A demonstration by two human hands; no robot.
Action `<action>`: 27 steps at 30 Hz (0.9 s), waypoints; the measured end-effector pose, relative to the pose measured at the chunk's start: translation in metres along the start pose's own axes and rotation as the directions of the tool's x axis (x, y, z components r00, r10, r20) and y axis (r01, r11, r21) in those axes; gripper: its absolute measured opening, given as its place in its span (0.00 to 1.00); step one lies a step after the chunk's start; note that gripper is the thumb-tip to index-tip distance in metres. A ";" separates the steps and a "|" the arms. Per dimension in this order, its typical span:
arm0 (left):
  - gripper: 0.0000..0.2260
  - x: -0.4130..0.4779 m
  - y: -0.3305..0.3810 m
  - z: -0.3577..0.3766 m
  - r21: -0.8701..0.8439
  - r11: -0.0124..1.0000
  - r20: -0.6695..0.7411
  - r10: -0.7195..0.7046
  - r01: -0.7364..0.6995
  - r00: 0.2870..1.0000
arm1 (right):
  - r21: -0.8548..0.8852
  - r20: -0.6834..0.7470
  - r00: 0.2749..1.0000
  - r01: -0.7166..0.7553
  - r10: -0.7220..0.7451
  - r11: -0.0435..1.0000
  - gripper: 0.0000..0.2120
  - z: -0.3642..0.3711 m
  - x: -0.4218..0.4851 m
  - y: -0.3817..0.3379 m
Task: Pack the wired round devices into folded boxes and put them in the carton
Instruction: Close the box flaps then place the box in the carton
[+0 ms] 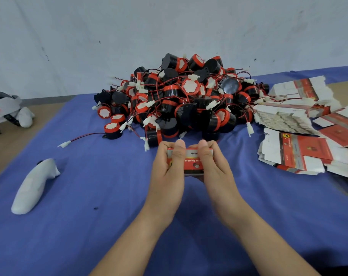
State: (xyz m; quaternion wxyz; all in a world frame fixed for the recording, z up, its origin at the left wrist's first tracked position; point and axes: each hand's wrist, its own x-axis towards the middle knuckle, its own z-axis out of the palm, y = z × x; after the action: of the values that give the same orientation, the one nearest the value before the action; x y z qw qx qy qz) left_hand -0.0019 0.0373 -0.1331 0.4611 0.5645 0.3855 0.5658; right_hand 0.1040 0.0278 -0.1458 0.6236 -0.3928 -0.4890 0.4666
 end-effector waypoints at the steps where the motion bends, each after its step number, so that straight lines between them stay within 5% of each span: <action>1: 0.13 0.001 -0.001 -0.001 -0.024 0.999 -0.014 -0.039 0.039 0.999 | 0.009 -0.005 1.000 -0.022 0.022 1.000 0.16 0.000 0.000 0.001; 4: 0.10 0.007 0.001 -0.003 -0.160 0.969 -0.046 -0.196 0.187 0.980 | 0.017 -0.057 0.997 -0.048 0.049 0.999 0.08 -0.001 0.002 0.003; 6: 0.17 0.009 0.006 -0.004 -0.172 0.949 -0.028 -0.274 0.265 0.961 | 0.004 -0.064 0.998 0.001 -0.001 1.000 0.02 -0.001 0.001 0.003; 10: 0.16 0.006 0.007 -0.007 -0.204 0.890 0.150 -0.382 0.407 0.912 | -0.080 -0.050 0.992 0.110 -0.114 0.991 0.16 0.000 -0.002 -0.003; 17: 0.08 0.000 0.004 -0.014 0.072 0.997 -0.009 0.007 -0.006 1.000 | 0.025 0.007 1.000 0.003 -0.003 1.000 0.16 0.005 -0.001 0.001; 27: 0.15 0.005 0.002 -0.019 -0.043 0.993 -0.109 -0.111 0.107 0.988 | -0.026 0.005 0.997 -0.074 0.074 0.997 0.13 0.010 -0.003 0.005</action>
State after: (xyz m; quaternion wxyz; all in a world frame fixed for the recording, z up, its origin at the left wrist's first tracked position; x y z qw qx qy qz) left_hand -0.0209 0.0432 -0.1307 0.4795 0.5014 0.4306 0.5772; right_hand 0.0927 0.0266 -0.1493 0.5993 -0.4172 -0.4820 0.4843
